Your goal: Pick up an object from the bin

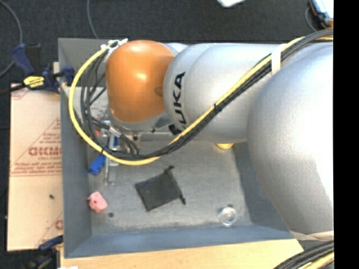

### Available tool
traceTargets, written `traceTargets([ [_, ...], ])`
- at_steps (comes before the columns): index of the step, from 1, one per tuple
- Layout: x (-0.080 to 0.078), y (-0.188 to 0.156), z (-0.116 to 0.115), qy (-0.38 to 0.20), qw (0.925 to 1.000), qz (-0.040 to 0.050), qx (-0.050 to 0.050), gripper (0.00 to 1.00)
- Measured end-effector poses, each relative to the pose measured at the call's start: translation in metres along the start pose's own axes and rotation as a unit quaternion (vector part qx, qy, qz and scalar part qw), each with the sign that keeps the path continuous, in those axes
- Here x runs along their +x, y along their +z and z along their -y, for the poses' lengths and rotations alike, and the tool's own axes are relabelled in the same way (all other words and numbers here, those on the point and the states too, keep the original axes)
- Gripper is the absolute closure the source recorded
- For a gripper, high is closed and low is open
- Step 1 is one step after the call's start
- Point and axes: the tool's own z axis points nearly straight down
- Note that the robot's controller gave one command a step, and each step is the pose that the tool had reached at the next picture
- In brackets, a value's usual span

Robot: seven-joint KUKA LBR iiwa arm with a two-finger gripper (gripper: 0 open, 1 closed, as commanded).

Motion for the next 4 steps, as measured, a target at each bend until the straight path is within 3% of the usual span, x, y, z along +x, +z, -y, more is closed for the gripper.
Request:
traceTargets([
  [1,-0.002,-0.005,0.002,0.003,1.0000,0.0041,-0.001,0.00],
  [2,-0.032,0.101,0.007,-0.174,0.9848,0.0024,0.000,0.00],
  [3,-0.035,0.126,0.007,-0.258,0.9661,0.0039,0.000,0.00],
  [4,-0.044,0.125,0.017,-0.314,0.9493,0.0059,0.000,0.00],
])
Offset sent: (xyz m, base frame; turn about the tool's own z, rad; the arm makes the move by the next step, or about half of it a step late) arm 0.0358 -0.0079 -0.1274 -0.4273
